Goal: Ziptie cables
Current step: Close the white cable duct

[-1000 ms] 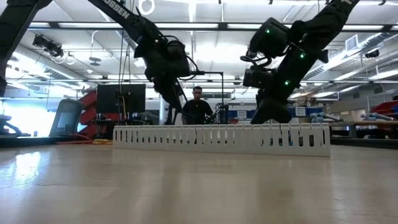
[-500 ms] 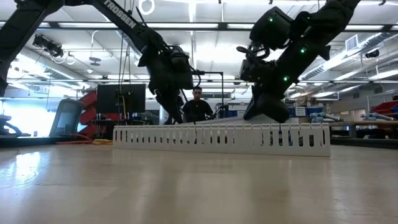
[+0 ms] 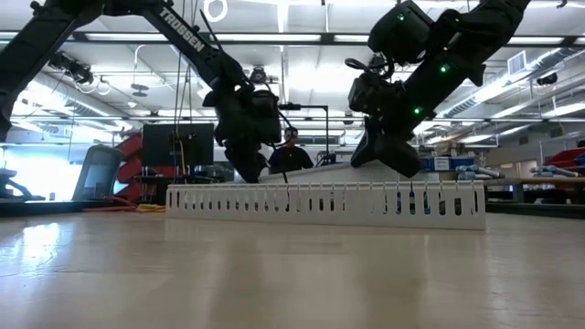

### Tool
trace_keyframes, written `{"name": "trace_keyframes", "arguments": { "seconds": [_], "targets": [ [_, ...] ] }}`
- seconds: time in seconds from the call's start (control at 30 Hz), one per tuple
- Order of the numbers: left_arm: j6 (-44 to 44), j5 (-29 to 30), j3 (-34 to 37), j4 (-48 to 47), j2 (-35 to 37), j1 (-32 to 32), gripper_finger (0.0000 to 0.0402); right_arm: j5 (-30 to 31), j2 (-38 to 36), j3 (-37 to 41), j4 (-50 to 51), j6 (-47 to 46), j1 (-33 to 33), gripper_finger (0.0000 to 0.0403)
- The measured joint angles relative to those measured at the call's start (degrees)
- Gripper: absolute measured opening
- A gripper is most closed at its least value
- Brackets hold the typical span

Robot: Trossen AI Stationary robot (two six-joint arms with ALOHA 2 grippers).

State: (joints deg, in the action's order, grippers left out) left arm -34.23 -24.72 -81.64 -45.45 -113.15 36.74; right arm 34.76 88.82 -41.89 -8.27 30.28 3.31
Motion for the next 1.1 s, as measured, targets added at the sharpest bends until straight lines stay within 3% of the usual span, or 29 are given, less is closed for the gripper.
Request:
{"name": "trace_keyframes", "arguments": {
  "seconds": [0.23, 0.33, 0.5, 0.7, 0.8, 0.93, 1.1],
  "targets": [
    [-5.3, 1.8, -0.2, -2.4, 0.0, -0.2, 0.0023, 0.8, 0.0, 0.0, -0.6, 0.2, 0.1, 0.0001],
    [-4.6, 4.5, -0.2, -1.6, 0.0, -0.6, 0.0023, 0.4, 0.0, 0.0, -0.8, 0.0, 0.2, 0.0001],
    [-4.2, 16.2, -0.2, -0.9, -0.1, -2.2, 0.0023, 0.0, -0.3, -0.1, -1.5, -2.5, 0.3, 0.0],
    [-3.2, 19.3, -0.2, -0.5, 0.0, -4.6, 0.0023, -1.0, -6.3, -0.1, 0.9, -11.2, 0.9, 0.0021],
    [-2.9, 23.4, -0.2, -0.1, 0.1, -7.1, 0.0023, -4.9, -12.1, -0.1, 8.2, -19.5, 3.5, 0.0033],
    [-2.7, 27.2, -0.2, 1.4, 0.1, -10.9, 0.0023, -16.5, -19.8, -0.1, 22.0, -31.2, 9.7, 0.004],
    [-3.0, 35.9, -0.2, 6.0, 0.1, -15.4, 0.0023, -28.3, -26.7, 1.6, 32.1, -38.5, 16.3, 0.0038]
  ]
}}
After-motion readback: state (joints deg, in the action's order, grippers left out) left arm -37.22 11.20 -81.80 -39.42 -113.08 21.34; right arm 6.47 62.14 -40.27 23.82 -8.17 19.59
